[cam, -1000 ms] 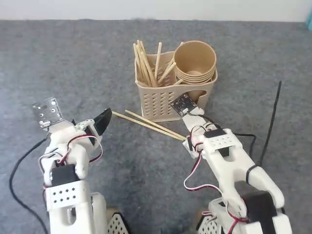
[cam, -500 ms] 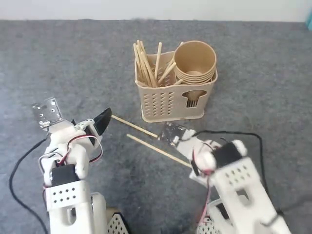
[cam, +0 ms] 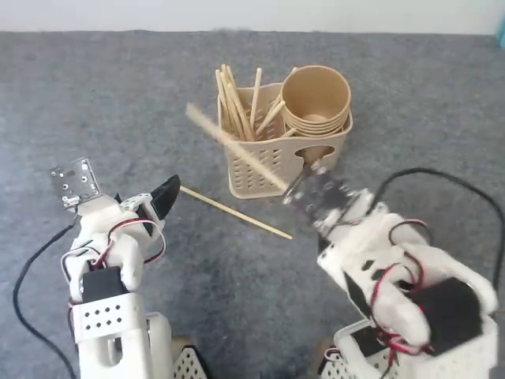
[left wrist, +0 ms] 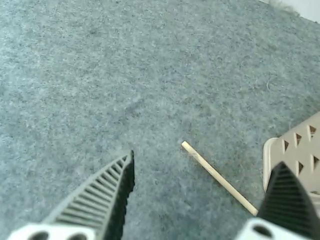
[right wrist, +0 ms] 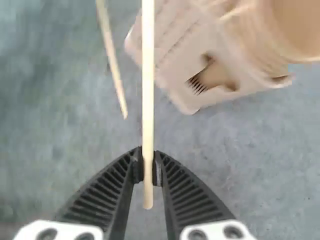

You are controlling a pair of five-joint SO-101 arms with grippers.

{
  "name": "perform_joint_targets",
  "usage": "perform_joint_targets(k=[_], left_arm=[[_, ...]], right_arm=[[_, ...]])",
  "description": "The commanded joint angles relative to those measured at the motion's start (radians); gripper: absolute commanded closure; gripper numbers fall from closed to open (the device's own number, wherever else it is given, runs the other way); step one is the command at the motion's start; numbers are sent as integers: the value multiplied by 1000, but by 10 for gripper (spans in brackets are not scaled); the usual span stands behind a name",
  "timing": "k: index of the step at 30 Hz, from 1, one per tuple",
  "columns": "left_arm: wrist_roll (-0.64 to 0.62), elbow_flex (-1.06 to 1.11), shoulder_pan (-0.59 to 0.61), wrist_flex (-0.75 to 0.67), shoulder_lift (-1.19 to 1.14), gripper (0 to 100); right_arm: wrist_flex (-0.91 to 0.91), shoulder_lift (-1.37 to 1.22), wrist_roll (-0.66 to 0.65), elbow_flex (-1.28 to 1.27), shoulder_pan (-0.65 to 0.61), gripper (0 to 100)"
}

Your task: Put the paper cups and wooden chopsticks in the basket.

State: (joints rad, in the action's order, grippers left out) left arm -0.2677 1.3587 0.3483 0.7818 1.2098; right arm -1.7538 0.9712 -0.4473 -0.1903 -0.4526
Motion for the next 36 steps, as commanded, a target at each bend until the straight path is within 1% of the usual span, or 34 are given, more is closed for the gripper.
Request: perform_joint_targets(k=[1,3,4,6,8,13,15,18,20,22,23,26,28,33,35,36], left_arm=[[-11,-4,8,-29,-3,611],[-11,-2,8,-29,-3,611],[-11,-2,8,-29,-3,611],[-11,-2,8,-29,-3,611],[-11,-2,8,-29,-3,611],[-12,-2,8,-29,-3,611],[-14,-4,8,-29,-3,611],[-23,-5,8,-29,-5,611],[-66,-13,8,-29,-9,611],[-83,-22,8,-25,-11,611],[-83,-22,8,-25,-11,611],[-81,-21,8,-28,-11,611],[-81,-21,8,-28,-11,611],[-83,-21,8,-28,-11,611],[-83,-21,8,-28,-11,611],[-84,-21,8,-28,-11,611]], right_arm=[[45,-51,242,150,50,991],[97,-67,334,138,59,991],[111,-73,356,114,58,991],[127,-81,361,28,53,991],[127,-77,353,-86,18,991],[134,-73,264,-442,2,991],[150,-73,203,-563,2,991],[182,-73,37,-663,31,991],[185,-73,-78,-686,76,991],[189,-73,-149,-690,97,991],[200,-73,-155,-690,108,991],[291,-44,-120,-690,145,991],[328,7,-124,-695,145,991],[334,111,-310,-807,-15,991],[338,122,-330,-868,-61,991],[341,122,-331,-898,-62,991]])
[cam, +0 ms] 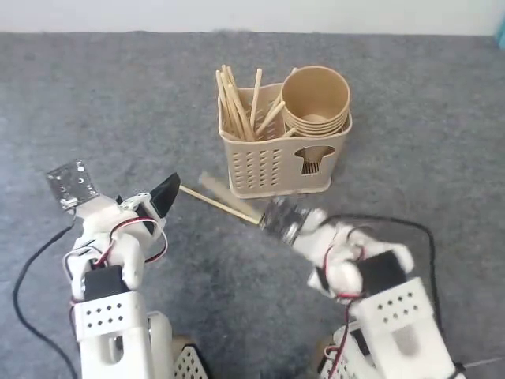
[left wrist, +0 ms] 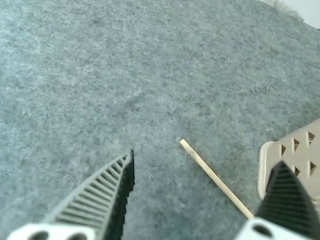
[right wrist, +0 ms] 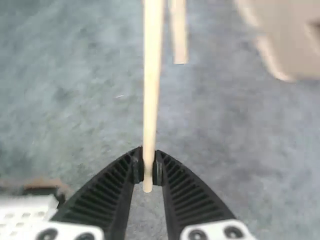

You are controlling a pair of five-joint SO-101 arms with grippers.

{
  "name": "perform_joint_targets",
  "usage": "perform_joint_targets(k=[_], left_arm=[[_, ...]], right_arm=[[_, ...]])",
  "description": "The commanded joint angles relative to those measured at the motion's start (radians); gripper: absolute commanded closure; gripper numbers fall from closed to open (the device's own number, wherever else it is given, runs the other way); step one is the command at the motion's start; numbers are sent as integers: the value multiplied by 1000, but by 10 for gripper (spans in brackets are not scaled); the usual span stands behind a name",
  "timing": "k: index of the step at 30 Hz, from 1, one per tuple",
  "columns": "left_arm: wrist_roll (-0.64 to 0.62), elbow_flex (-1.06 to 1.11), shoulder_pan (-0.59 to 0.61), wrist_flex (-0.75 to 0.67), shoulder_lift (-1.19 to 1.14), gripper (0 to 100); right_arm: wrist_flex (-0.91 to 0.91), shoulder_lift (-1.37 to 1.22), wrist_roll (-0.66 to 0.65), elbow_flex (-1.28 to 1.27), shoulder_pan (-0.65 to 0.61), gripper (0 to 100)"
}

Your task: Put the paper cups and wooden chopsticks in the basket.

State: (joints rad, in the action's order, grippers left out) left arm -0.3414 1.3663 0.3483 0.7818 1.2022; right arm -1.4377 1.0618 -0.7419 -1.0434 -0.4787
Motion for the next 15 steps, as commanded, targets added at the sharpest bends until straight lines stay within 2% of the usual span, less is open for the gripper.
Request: perform_joint_targets(k=[1,10,15], left_arm=[[-11,-28,8,-28,-3,611],[-12,-53,-17,-12,-9,611],[-14,-142,-89,8,-178,611]], right_arm=[[30,31,-38,-69,-35,991],[125,31,-166,-204,177,980],[137,31,-158,-233,272,819]])
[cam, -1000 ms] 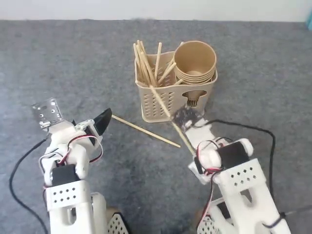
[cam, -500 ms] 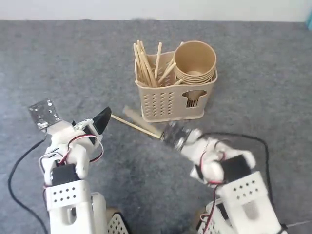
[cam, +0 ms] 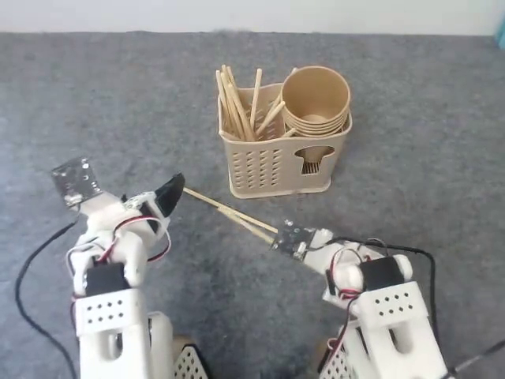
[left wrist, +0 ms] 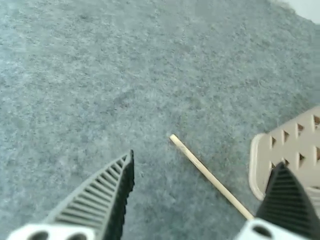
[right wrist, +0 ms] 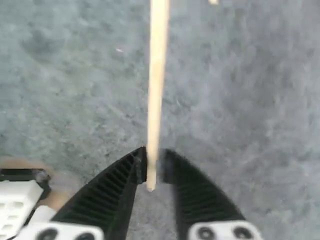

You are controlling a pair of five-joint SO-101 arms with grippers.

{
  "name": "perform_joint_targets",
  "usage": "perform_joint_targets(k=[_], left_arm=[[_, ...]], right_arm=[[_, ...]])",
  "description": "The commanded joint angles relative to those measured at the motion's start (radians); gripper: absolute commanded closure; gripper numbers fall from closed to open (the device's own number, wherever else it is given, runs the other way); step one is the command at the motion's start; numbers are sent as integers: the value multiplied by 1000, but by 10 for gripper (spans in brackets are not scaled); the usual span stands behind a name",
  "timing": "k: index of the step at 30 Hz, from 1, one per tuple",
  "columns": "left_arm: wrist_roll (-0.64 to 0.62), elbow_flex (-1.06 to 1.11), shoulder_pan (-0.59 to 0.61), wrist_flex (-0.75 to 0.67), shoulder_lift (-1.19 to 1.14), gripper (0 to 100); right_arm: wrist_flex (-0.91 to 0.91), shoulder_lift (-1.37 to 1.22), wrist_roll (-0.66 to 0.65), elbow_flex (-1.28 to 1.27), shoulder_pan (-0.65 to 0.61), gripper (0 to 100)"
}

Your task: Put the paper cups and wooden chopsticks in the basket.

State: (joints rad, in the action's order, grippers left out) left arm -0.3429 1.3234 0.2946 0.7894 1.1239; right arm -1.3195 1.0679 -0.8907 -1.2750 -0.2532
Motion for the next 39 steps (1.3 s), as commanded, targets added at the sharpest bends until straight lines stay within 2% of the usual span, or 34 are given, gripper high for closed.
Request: perform_joint_targets(k=[1,7,10,14,19,23,26,32,39], left_arm=[[-12,-130,-37,2,-155,611],[-109,-323,-44,5,-493,611],[-143,-392,-86,5,-635,611],[-210,-469,-150,5,-807,611],[-275,-598,-137,8,-1053,611],[-330,-768,-110,112,-1229,615],[-402,-889,-115,164,-1323,664],[-417,-1052,-117,218,-1441,776],[-417,-1082,-161,241,-1465,950]], right_arm=[[19,25,-9,-6,54,798],[19,35,-8,-5,97,790],[42,36,-6,-2,114,790],[77,36,92,14,111,790],[77,36,132,29,107,790],[77,36,133,23,107,790],[77,36,133,21,108,790],[73,36,133,20,114,794],[77,36,126,23,108,847]])
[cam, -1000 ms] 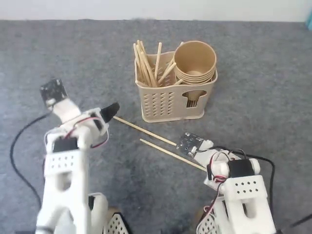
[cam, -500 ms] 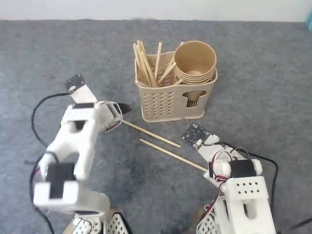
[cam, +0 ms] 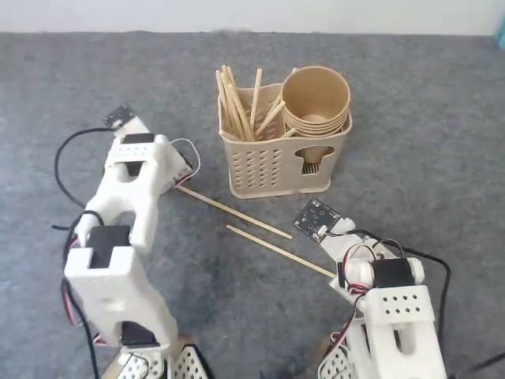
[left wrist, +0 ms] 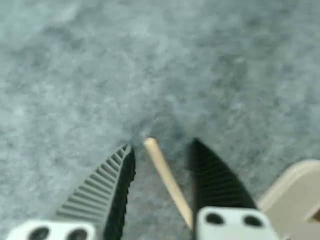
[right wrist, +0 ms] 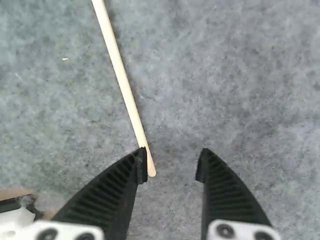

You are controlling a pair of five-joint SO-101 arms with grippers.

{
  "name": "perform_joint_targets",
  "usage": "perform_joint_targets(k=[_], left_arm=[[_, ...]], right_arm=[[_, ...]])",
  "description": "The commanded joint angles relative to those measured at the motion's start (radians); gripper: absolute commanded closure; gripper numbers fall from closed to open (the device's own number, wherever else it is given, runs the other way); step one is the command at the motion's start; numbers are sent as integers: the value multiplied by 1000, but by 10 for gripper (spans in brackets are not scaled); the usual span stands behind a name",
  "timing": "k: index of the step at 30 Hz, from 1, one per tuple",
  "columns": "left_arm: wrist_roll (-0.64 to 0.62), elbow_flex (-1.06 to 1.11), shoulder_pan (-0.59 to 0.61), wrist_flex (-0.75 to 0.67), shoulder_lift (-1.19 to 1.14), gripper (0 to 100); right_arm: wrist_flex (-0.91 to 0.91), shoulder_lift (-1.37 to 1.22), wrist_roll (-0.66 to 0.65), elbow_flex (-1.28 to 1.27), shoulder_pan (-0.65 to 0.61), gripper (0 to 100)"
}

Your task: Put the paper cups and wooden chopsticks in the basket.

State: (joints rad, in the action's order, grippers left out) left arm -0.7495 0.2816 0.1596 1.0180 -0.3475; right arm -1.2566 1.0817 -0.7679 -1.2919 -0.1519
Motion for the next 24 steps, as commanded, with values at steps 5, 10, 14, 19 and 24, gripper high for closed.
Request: perform_joint_targets(k=[5,10,14,19,24], left_arm=[[-11,-39,-26,12,6,988],[-8,-38,-26,14,6,988],[-5,-39,-21,32,35,988],[-3,39,12,-11,190,988],[-2,243,118,-193,443,988]], right_arm=[[15,22,3,46,5,848],[18,22,14,114,-19,848],[22,22,115,157,-124,847],[81,19,273,183,-357,847],[283,8,396,169,-487,846]])
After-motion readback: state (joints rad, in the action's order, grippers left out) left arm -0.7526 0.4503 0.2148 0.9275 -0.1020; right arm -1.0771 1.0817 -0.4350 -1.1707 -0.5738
